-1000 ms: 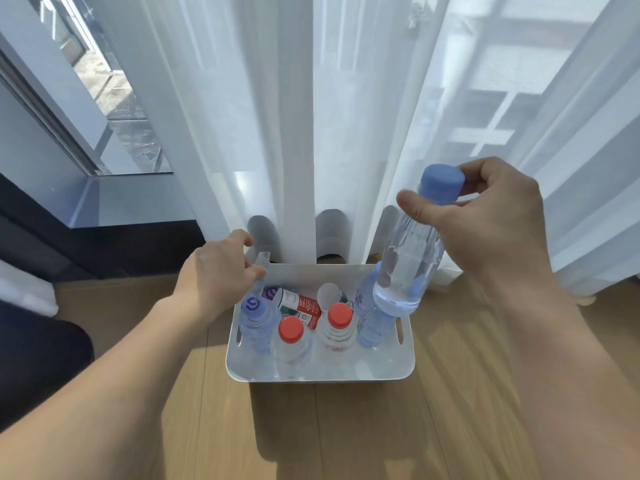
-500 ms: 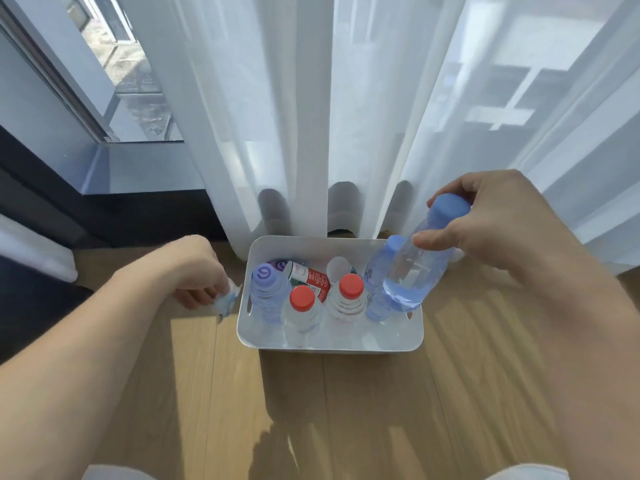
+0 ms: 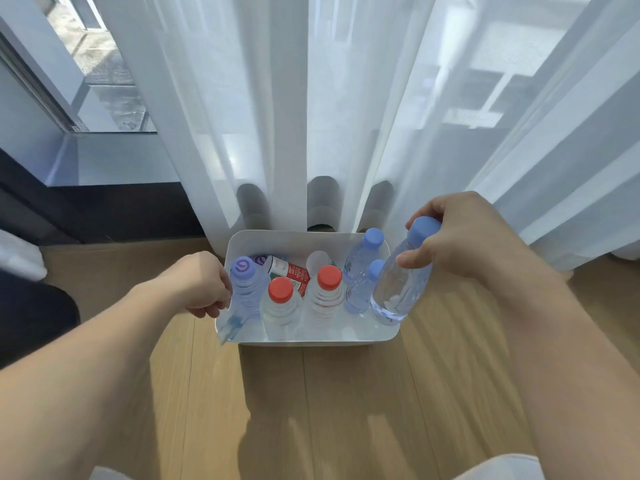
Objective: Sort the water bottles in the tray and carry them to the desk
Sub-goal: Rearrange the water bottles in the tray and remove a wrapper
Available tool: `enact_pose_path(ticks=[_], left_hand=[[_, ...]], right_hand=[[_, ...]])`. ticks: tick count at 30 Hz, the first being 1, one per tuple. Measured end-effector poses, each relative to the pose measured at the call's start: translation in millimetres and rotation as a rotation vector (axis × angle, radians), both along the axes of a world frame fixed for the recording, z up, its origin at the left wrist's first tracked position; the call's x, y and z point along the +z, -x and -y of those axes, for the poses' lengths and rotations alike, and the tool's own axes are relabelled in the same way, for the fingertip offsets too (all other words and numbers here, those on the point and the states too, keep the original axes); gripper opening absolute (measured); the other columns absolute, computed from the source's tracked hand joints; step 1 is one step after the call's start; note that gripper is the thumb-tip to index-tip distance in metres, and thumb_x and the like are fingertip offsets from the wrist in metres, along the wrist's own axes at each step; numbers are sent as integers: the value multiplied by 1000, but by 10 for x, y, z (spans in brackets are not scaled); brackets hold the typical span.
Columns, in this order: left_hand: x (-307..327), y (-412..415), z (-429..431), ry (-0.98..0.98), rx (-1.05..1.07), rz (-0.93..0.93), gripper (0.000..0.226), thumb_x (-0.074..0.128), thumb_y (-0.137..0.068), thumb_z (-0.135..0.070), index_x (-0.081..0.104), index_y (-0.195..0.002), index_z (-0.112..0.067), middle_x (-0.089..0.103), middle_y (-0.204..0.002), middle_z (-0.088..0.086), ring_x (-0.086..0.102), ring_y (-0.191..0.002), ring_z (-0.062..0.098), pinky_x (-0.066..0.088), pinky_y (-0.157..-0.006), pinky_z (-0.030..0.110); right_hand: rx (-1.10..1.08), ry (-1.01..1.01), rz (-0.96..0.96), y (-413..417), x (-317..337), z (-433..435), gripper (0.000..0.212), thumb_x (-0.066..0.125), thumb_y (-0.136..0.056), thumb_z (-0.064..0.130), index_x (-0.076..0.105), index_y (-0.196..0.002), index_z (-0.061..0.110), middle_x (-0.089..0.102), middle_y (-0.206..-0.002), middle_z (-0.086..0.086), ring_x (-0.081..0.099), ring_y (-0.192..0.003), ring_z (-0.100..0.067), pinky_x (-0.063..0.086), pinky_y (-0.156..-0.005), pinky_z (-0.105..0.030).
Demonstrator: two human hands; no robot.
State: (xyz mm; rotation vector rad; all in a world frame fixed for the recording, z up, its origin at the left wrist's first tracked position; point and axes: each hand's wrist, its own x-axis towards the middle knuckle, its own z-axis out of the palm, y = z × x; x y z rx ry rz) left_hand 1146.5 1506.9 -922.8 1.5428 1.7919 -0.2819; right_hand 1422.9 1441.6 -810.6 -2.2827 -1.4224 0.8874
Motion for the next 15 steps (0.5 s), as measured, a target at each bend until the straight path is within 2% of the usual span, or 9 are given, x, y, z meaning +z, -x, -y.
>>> enact_pose_path(ticks=[5, 9, 12, 15], left_hand=[[98, 59, -17, -13, -25, -91, 10, 62, -76, -7, 72, -74, -5, 72, -69, 13, 71, -68, 26, 60, -65, 35], [284, 59, -43, -79, -65, -137, 14, 60, -78, -15, 71, -76, -7, 72, -72, 12, 71, -73, 27, 59, -67, 36], [589, 7, -99, -226, -62, -121, 21, 59, -77, -26, 71, -68, -10, 72, -71, 9, 69, -74, 27, 56, -70, 35], [946, -105, -73, -423, 14, 25, 16, 57, -79, -29, 66, -68, -21, 70, -74, 2, 66, -80, 25, 51, -73, 32]], right_hand=[[70, 58, 38, 45, -201, -55, 35, 82, -59, 4, 66, -89, 14, 55, -76, 8, 55, -77, -19, 43, -59, -26], [178, 163, 86, 150, -512, -63, 29, 71, -63, -5, 65, -89, 6, 55, -80, 0, 52, -68, -18, 42, -54, -22], [294, 291, 134, 212, -798, 11, 27, 65, -68, -5, 62, -83, 17, 55, -94, -2, 54, -71, -16, 38, -49, -19], [344, 384, 135, 234, -1025, 77, 27, 63, -72, -5, 53, -71, 20, 49, -77, 4, 47, -64, -11, 33, -48, -18]])
